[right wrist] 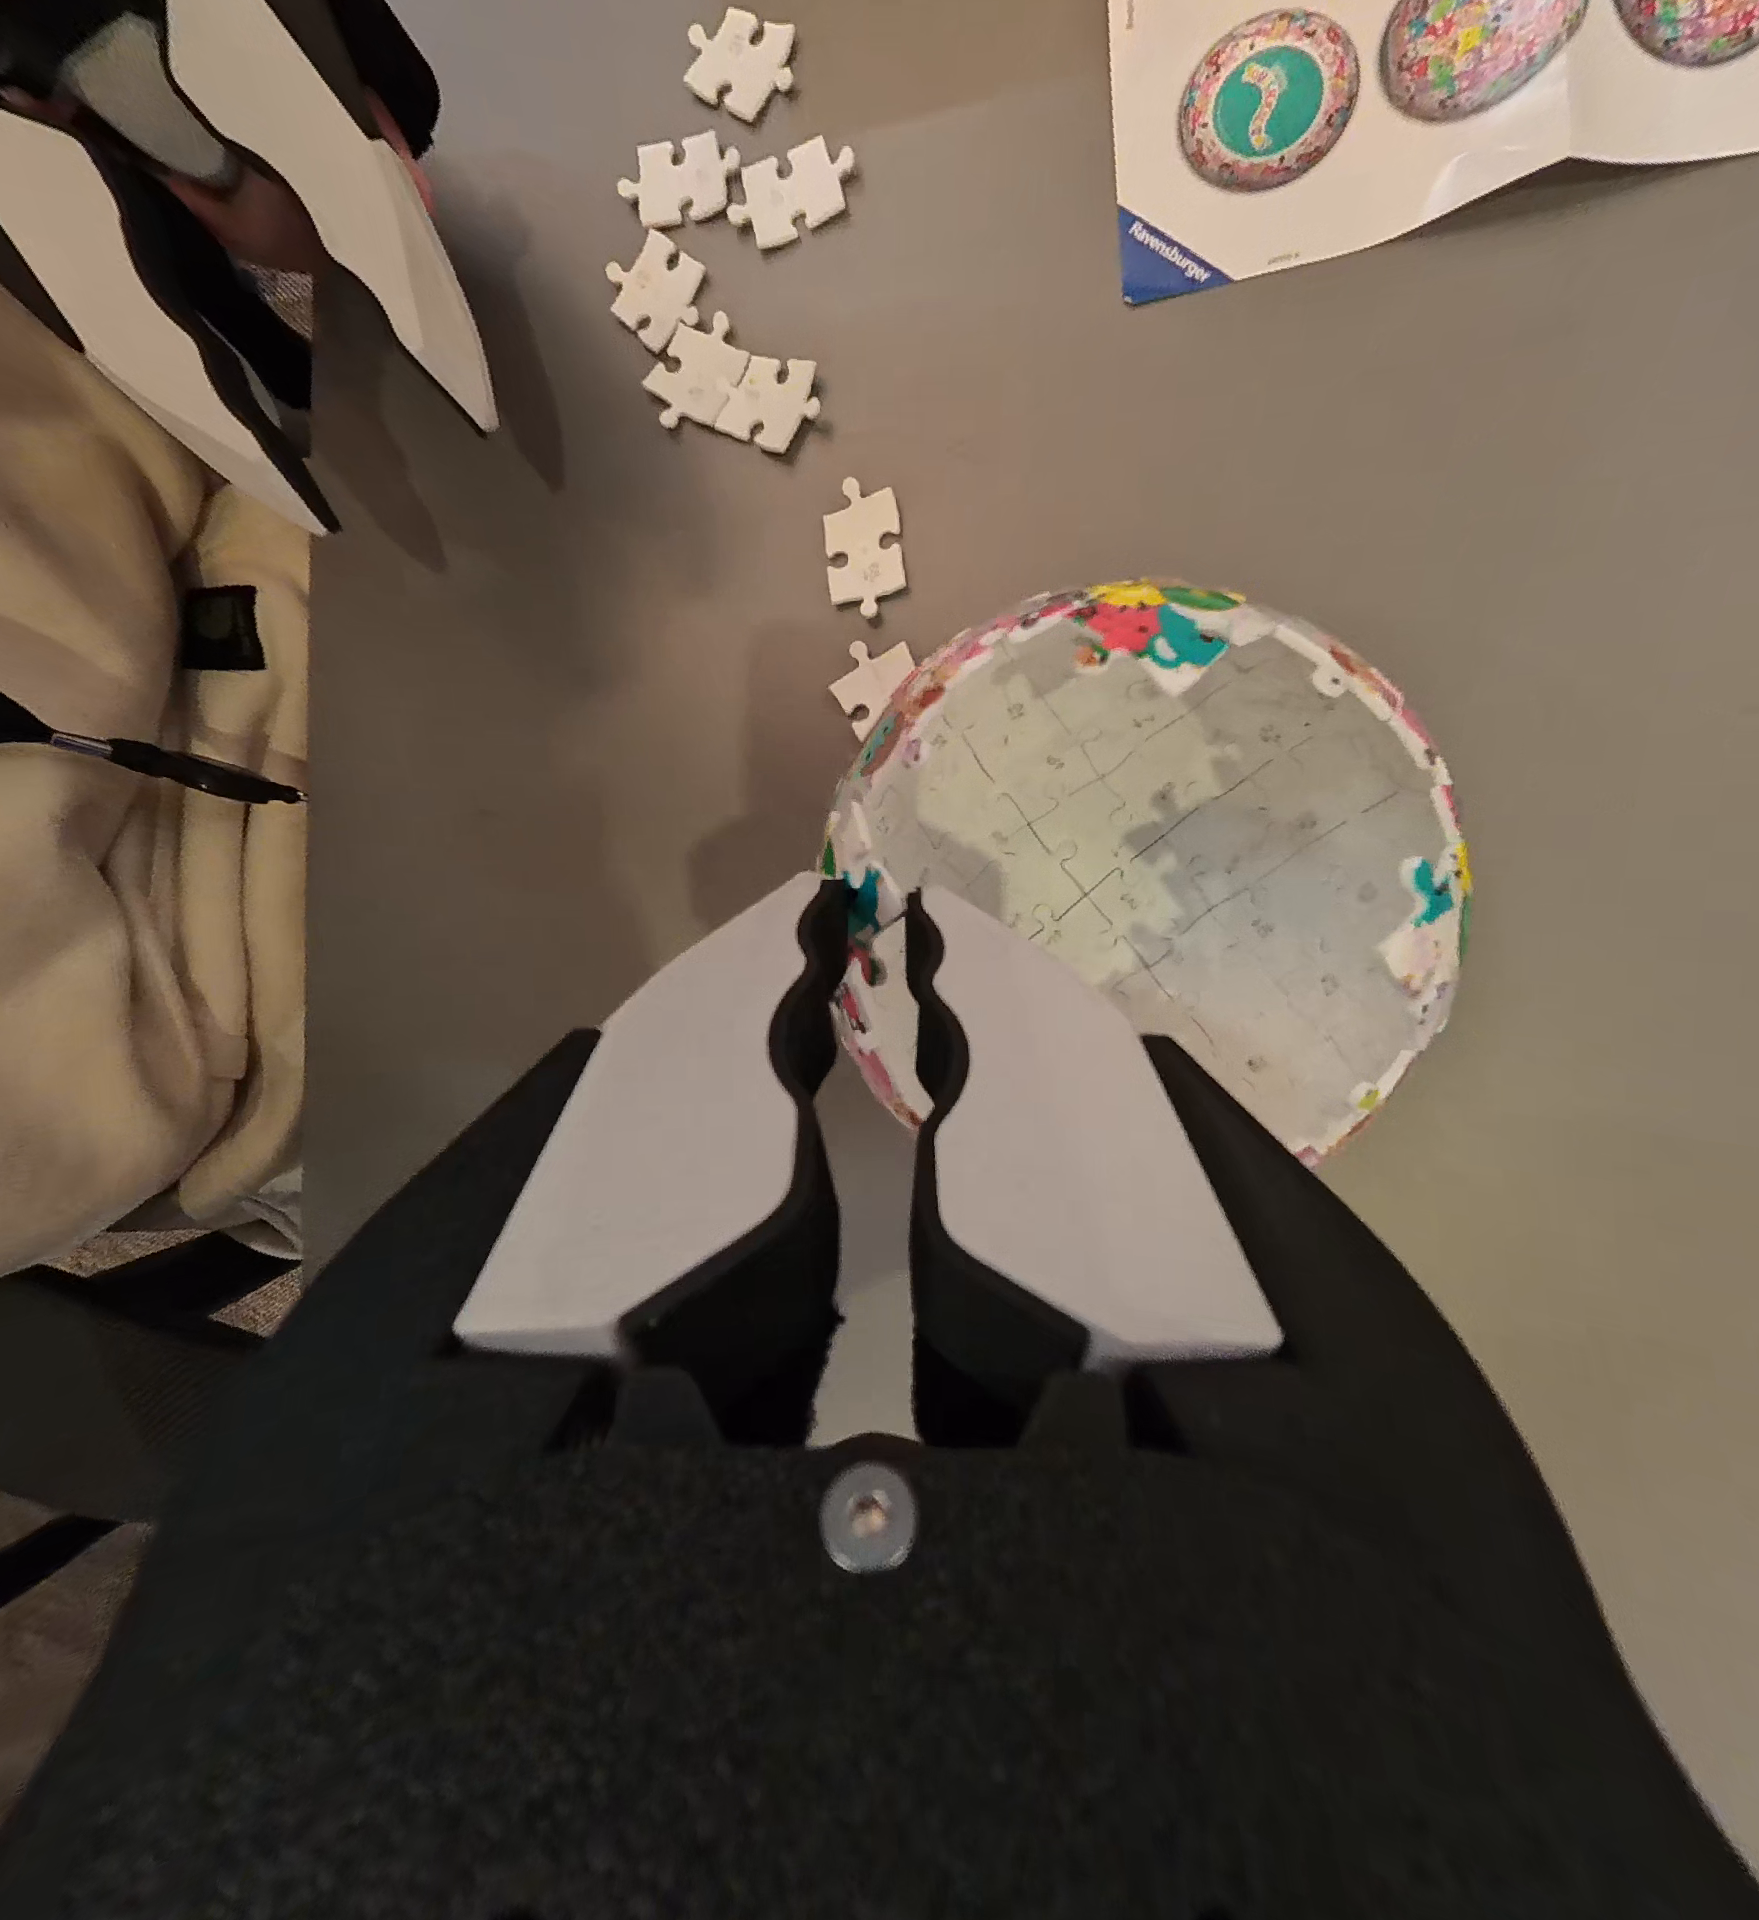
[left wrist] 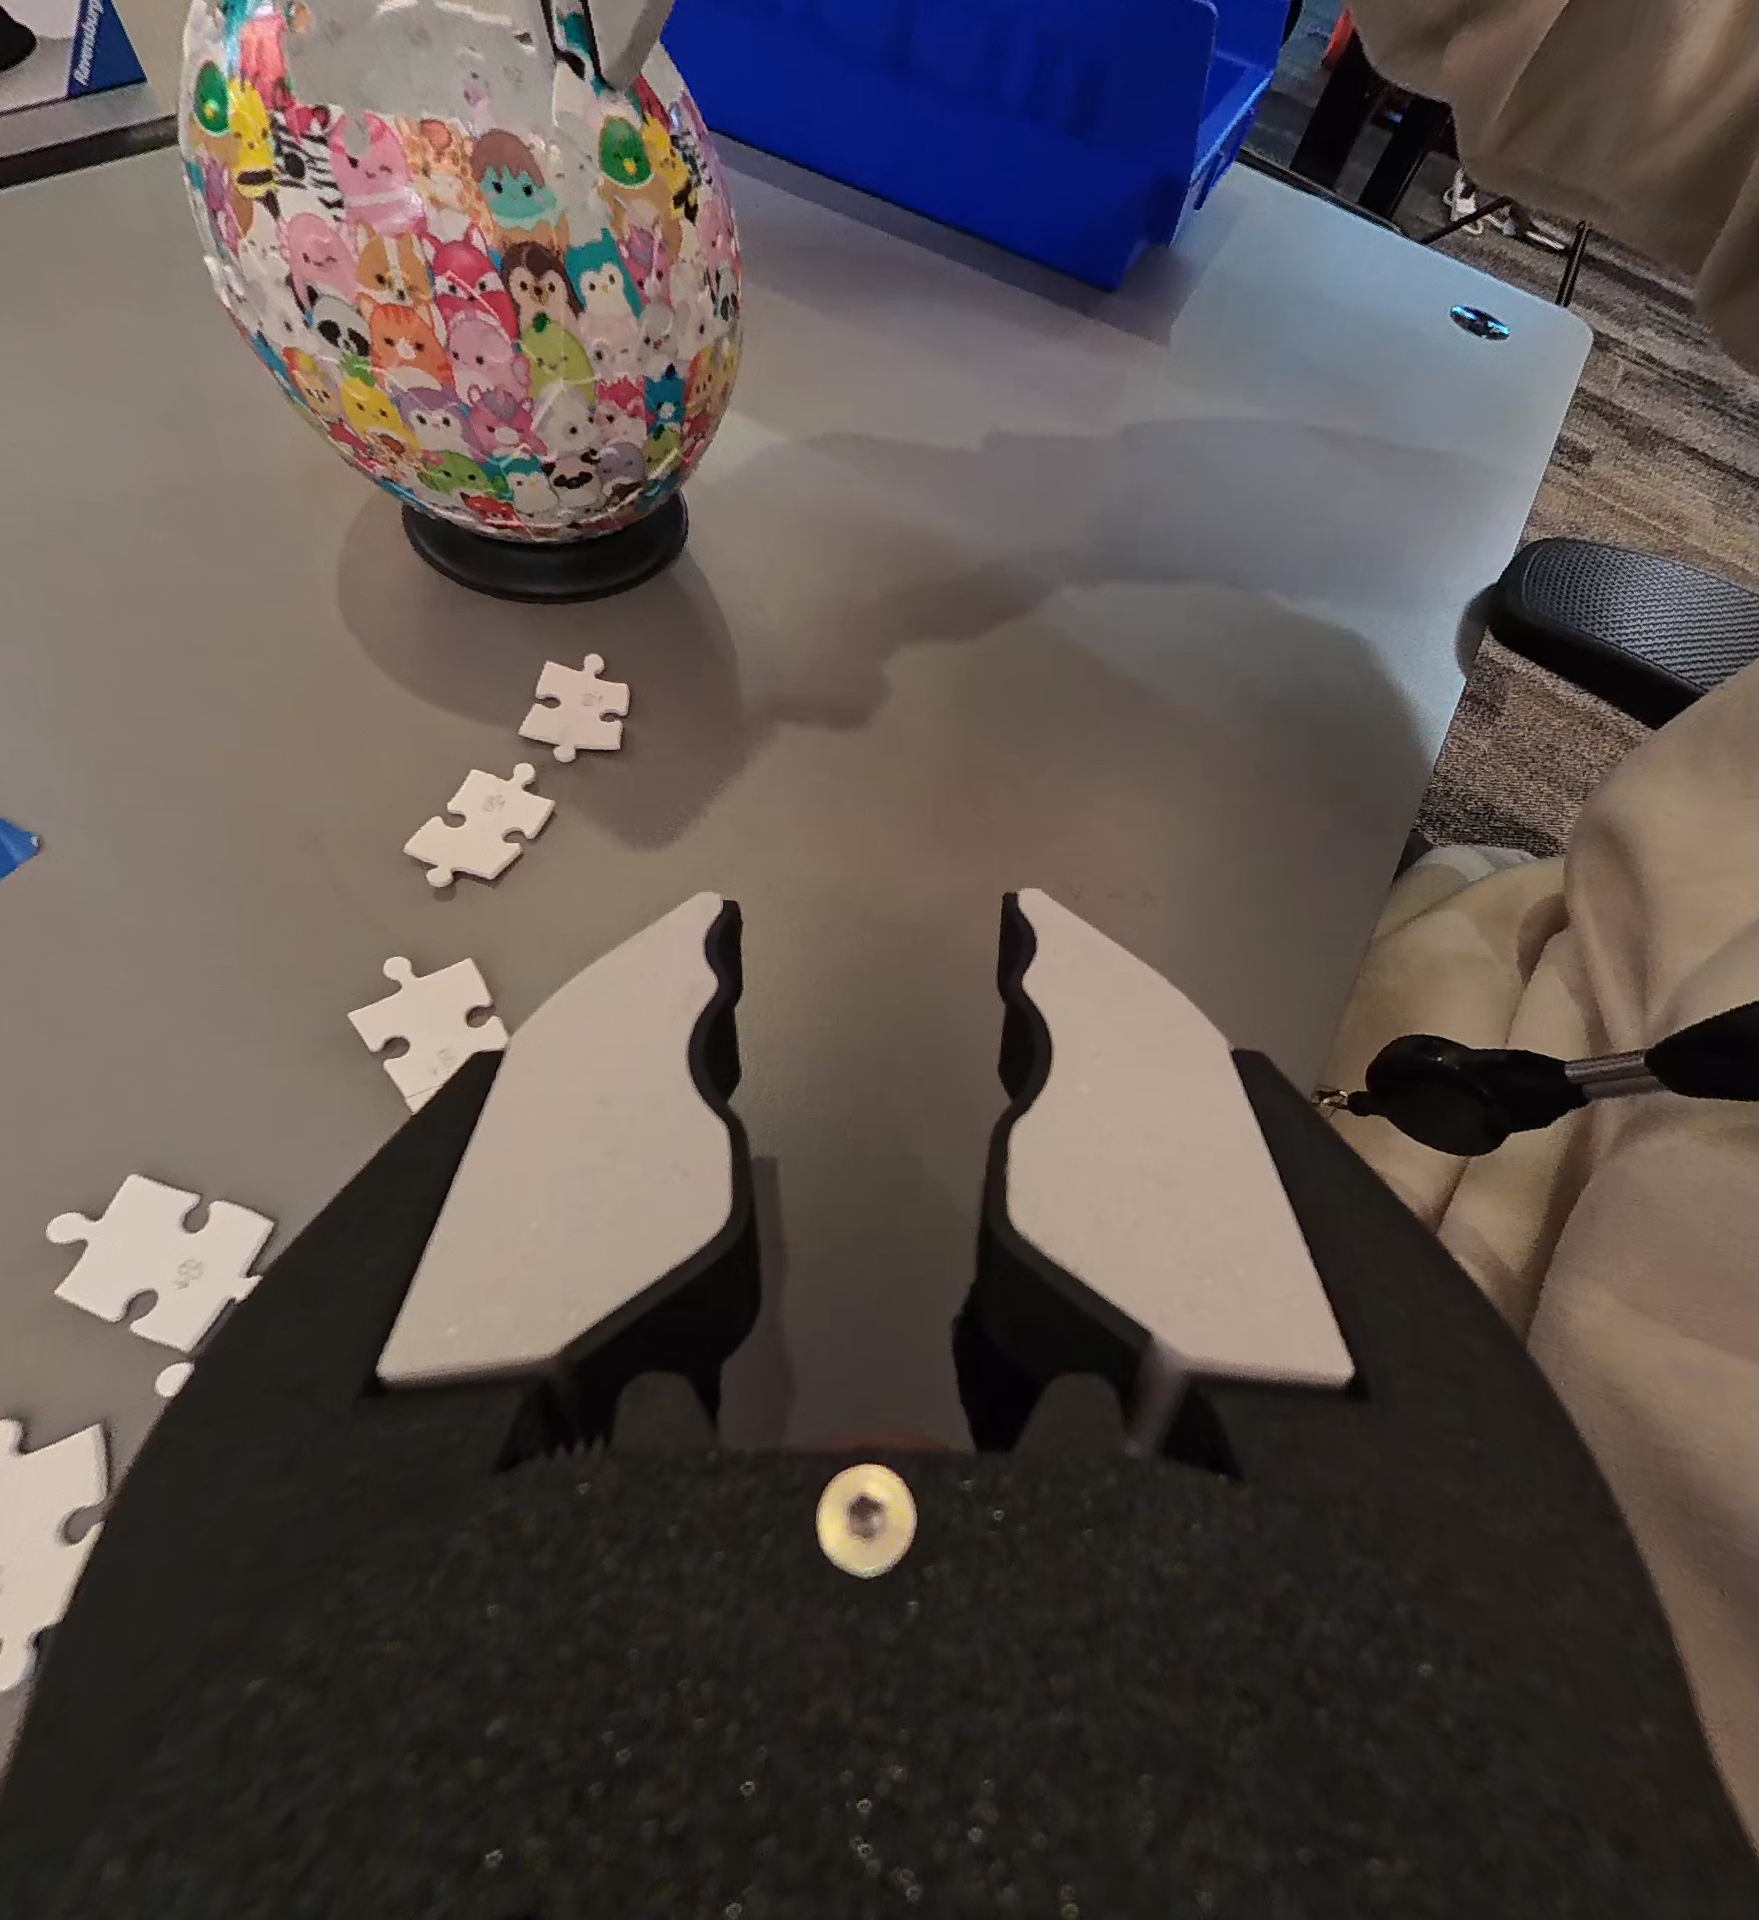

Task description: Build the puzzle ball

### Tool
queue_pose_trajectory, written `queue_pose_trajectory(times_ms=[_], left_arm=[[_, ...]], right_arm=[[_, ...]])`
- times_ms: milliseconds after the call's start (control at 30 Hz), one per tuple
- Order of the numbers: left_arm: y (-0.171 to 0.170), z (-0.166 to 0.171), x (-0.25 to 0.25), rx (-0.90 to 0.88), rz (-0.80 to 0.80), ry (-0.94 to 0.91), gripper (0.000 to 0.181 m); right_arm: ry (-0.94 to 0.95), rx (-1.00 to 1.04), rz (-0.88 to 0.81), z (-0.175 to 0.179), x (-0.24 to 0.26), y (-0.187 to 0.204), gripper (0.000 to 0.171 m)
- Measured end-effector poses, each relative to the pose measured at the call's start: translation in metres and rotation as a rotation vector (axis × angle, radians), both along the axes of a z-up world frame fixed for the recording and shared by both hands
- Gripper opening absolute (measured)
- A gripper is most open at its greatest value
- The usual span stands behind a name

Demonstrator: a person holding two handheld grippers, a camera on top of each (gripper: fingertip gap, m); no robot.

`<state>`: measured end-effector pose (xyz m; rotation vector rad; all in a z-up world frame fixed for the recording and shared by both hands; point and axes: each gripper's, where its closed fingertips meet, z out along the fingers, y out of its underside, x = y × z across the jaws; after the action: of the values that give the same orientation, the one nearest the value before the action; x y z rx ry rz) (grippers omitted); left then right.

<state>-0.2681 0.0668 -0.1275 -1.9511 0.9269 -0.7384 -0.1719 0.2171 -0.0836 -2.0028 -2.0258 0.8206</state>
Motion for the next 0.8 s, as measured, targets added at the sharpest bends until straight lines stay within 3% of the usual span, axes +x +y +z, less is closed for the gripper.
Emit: queue_pose_trajectory(times_ms=[800], left_arm=[[-0.0001,0.0,0.0007,0.0,-0.002,0.0,0.047]], right_arm=[[0.004,0.036,-0.005,-0.0045,-0.0026,-0.0021,0.022]])
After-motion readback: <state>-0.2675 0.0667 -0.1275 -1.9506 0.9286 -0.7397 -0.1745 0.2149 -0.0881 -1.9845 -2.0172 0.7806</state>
